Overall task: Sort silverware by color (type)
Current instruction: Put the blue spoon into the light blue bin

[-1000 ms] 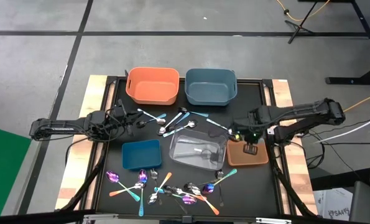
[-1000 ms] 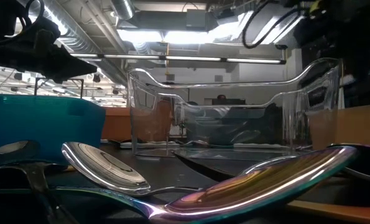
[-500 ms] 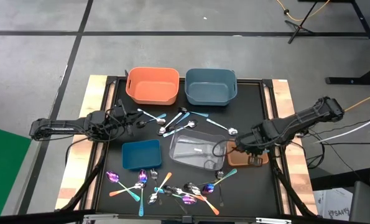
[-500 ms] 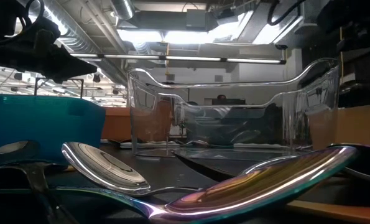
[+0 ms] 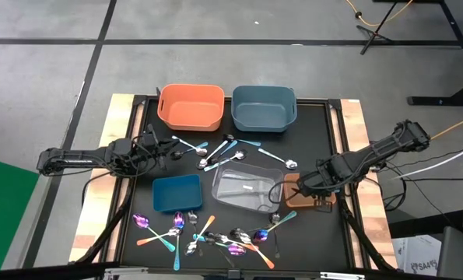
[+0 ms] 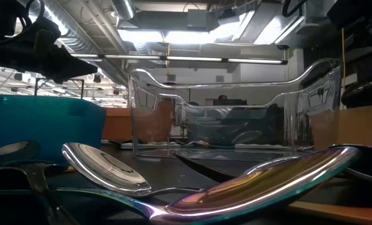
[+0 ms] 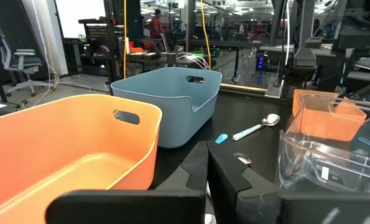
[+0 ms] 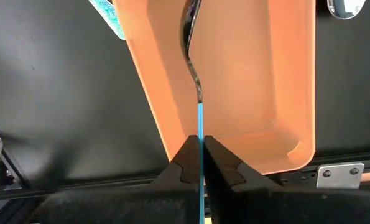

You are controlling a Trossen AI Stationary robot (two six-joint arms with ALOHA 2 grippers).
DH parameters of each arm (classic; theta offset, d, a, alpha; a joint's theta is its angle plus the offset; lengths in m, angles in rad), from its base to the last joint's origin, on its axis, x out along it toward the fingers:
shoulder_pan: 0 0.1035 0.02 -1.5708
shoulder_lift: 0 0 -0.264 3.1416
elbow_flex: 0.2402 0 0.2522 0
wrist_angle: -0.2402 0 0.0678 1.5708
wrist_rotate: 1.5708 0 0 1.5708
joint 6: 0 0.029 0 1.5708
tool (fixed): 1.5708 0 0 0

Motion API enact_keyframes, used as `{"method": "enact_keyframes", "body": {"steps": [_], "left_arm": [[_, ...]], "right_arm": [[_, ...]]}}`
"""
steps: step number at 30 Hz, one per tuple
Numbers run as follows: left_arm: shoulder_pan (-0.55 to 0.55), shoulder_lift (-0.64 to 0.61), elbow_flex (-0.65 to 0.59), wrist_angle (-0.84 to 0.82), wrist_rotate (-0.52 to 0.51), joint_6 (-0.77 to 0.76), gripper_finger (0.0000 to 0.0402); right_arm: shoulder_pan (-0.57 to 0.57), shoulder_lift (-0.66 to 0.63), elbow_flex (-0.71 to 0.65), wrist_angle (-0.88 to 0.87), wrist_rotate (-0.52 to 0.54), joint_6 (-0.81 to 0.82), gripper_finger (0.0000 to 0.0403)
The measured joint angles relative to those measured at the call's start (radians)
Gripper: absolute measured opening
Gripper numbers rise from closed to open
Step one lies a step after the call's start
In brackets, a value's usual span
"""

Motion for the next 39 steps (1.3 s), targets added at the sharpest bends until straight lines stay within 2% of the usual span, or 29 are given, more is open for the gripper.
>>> {"method": "enact_keyframes", "body": {"steps": [14, 18, 20, 26, 31, 34, 39], "left_arm": [[0.0, 0.0, 0.0, 0.0, 0.0, 0.0, 0.0], [0.0, 0.0, 0.0, 0.0, 0.0, 0.0, 0.0], [0.0, 0.0, 0.0, 0.0, 0.0, 0.0, 0.0], [0.0, 0.0, 0.0, 0.0, 0.0, 0.0, 0.0], [0.0, 0.0, 0.0, 0.0, 0.0, 0.0, 0.0], [0.0, 0.0, 0.0, 0.0, 0.0, 0.0, 0.0], [0.0, 0.0, 0.0, 0.0, 0.0, 0.0, 0.0]], "right_arm": [[-0.001, 0.0, 0.002, -0.002, 0.012, -0.017, 0.0], [-0.037, 0.001, 0.061, -0.022, 0.035, -0.063, 0.0], [-0.068, 0.001, 0.109, -0.05, 0.087, -0.11, 0.0], [-0.213, 0.001, 0.275, -0.074, 0.281, -0.346, 0.0], [-0.394, 0.022, 0.389, -0.021, 0.407, -0.623, 0.0], [-0.521, 0.035, 0.42, 0.092, 0.412, -0.81, 0.0], [-0.728, 0.073, 0.423, 0.34, 0.337, -1.098, 0.0]]}}
